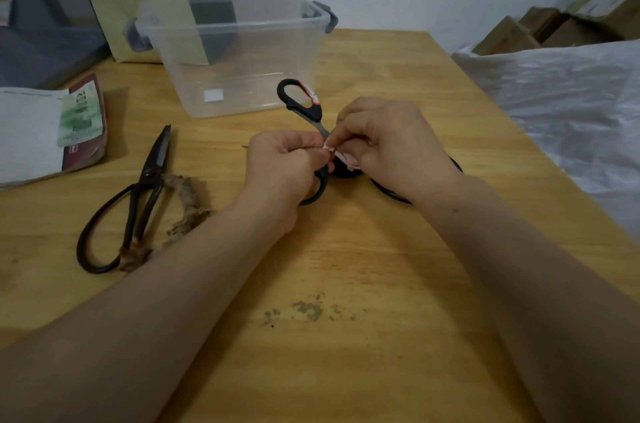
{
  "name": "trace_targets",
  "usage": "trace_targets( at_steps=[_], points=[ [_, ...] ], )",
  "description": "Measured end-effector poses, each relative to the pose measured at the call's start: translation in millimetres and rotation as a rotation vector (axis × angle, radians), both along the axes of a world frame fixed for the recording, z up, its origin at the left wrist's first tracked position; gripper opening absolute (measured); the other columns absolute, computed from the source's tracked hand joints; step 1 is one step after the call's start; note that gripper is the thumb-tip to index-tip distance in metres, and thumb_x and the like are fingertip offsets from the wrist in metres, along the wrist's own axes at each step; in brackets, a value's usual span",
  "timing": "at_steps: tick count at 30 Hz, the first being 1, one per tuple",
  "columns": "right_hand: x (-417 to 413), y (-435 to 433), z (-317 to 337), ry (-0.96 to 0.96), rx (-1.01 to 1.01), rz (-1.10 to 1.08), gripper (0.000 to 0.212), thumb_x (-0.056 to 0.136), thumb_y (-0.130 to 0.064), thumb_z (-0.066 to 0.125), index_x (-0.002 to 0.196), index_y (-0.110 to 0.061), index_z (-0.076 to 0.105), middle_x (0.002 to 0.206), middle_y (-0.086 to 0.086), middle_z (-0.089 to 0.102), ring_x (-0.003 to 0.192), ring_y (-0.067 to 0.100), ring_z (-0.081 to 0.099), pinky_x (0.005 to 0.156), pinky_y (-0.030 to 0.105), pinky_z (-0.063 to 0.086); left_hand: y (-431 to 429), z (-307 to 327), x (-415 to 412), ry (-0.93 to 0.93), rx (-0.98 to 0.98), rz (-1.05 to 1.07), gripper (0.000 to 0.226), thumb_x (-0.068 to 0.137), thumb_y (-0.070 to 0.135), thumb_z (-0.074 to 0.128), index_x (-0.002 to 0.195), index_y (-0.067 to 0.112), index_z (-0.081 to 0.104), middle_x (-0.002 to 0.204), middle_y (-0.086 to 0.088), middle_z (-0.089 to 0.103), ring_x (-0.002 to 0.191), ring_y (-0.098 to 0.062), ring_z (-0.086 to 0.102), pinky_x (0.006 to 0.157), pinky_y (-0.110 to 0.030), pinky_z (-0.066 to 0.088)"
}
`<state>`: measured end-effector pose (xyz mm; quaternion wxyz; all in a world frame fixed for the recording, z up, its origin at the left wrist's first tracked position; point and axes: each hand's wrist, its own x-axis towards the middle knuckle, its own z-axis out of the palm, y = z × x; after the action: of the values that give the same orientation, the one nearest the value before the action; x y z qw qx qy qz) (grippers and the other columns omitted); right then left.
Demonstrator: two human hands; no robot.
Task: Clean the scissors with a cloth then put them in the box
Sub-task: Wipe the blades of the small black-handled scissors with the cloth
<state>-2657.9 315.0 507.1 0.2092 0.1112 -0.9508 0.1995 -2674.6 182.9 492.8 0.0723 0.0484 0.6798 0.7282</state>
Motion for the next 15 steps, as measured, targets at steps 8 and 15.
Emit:
trace_targets(
  at_steps=[8,15],
  points=[
    [2.3,3.2,4.4,-0.108,0.027,-0.041,0.018,0.084,-0.006,0.063,0.088,-0.018,0.076,0.099,0.000,0.067,0.097,0.022,0.062,0.084,0.035,0.049,0.6,0.5,0.2,-0.030,0.013,0.021,0.025,0.084,-0.012,0.057,0.070,0.009,0.062,0.060,-0.008,0.060,0.037,-0.003,0.050,0.037,-0.011,0.034],
    [8.5,1.7,6.1,0.042,-0.158,-0.108,0.015,0.084,-0.009,0.065,0.091,-0.016,0.075,0.099,-0.001,0.063,0.093,0.016,0.059,0.083,0.036,0.048,0.9,1.0,-0.5,-0.036,-0.015,0.002,0.014,0.084,-0.008,0.059,0.083,0.004,0.065,0.067,-0.010,0.062,0.037,-0.003,0.048,0.037,-0.012,0.032]
  ],
)
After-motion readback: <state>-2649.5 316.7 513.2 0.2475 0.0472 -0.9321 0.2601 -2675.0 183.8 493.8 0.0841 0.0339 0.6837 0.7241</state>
